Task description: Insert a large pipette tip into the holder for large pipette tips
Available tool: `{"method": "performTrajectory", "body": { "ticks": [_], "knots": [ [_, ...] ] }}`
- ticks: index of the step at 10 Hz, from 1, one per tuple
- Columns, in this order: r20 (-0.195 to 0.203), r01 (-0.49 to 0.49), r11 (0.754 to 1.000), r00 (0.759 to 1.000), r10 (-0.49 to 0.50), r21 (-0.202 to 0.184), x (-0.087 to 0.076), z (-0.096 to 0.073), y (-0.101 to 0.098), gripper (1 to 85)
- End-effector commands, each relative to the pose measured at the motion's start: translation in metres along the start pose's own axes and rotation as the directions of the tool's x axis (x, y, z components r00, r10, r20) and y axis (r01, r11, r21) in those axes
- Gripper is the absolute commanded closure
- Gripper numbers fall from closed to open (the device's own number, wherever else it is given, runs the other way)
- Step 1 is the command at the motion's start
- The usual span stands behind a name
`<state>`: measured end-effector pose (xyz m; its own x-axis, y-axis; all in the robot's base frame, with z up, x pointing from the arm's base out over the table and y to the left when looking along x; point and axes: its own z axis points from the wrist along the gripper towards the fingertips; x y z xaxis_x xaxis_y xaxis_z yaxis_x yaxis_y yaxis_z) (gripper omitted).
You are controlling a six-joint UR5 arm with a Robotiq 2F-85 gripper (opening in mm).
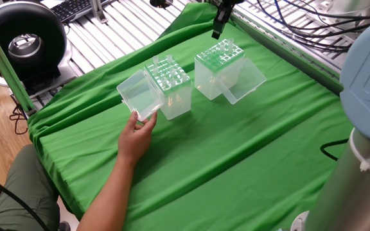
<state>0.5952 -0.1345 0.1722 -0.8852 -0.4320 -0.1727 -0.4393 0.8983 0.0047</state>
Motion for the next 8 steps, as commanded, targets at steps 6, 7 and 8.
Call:
{"method": "performTrajectory", "body": {
  "ticks": [6,7,8],
  "knots": [
    [-0.265,-0.026,0.996,0.964,0.004,-0.081,0.069,-0.012,0.022,43.7],
    [-0.248,-0.031,0.997,0.969,0.013,-0.066,0.062,-0.006,0.02,44.3],
    [-0.224,-0.031,0.998,0.974,0.02,-0.048,0.049,0.003,0.019,45.3]
  ]
}}
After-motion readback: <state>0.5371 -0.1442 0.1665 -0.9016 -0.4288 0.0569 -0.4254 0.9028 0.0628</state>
